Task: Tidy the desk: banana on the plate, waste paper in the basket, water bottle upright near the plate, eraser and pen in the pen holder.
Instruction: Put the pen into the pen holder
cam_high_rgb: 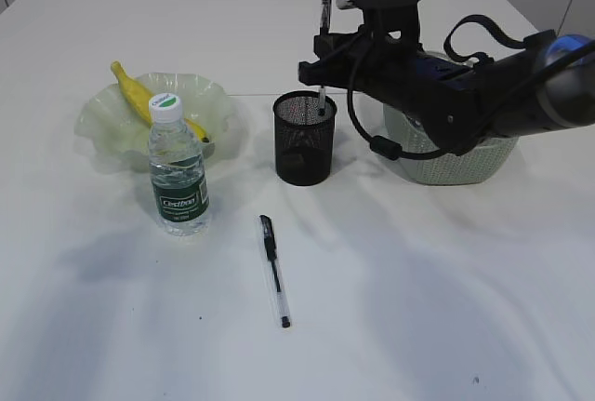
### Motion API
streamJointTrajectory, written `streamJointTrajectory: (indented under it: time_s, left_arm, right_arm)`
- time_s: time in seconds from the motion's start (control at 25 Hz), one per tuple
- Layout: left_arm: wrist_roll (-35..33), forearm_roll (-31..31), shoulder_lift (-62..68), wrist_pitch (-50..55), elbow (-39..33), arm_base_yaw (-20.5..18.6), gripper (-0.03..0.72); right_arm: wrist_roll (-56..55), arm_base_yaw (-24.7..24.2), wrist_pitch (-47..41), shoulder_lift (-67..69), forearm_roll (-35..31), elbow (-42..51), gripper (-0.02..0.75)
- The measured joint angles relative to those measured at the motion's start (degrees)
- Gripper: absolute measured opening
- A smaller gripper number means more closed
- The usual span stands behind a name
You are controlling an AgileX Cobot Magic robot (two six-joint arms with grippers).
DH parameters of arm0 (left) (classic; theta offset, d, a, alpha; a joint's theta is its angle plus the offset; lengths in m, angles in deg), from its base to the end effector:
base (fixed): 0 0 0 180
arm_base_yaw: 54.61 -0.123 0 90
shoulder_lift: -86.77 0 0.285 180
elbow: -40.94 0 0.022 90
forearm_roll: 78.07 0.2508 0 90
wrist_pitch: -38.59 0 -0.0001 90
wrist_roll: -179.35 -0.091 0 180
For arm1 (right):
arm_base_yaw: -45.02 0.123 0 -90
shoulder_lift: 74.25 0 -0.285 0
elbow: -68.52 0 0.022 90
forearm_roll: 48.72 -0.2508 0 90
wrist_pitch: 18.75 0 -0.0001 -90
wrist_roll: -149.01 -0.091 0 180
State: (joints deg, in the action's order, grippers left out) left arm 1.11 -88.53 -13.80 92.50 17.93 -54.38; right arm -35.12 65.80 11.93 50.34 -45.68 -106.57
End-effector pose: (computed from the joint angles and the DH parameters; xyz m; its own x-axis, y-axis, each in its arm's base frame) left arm 0.2340 -0.0143 0.2884 -0.9128 -0.1334 -0.3860 -0.0632 0.9799 -0.1892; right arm 0.4284 0.1652 0.2010 -0.1539 -0.0301 -0.9876 -0.3757 0.9262 0.0303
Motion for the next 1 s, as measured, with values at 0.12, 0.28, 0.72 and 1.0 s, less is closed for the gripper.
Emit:
streamJointTrajectory:
  time_s: [0.12,0.28,0.72,1.0]
  left_arm:
    - [0.0,0.0,0.0,0.0,0.0,0.0,0.359]
    - [0.0,0.0,0.0,0.0,0.0,0.0,0.358]
    - [0.0,0.0,0.0,0.0,0.0,0.0,0.358]
    - [0.0,0.0,0.0,0.0,0.0,0.0,0.358]
  right_arm:
    - [0.0,-0.78,0.0,0.0,0.9,-0.24,0.048]
    - [0.0,-1.18,0.0,0.52,3.38,-0.59,0.048]
    - [-2.21,-1.3,-0.66,4.09,6.83,-3.79,0.048]
    - [-2.33,-1.3,-4.41,4.09,6.97,-3.79,0.058]
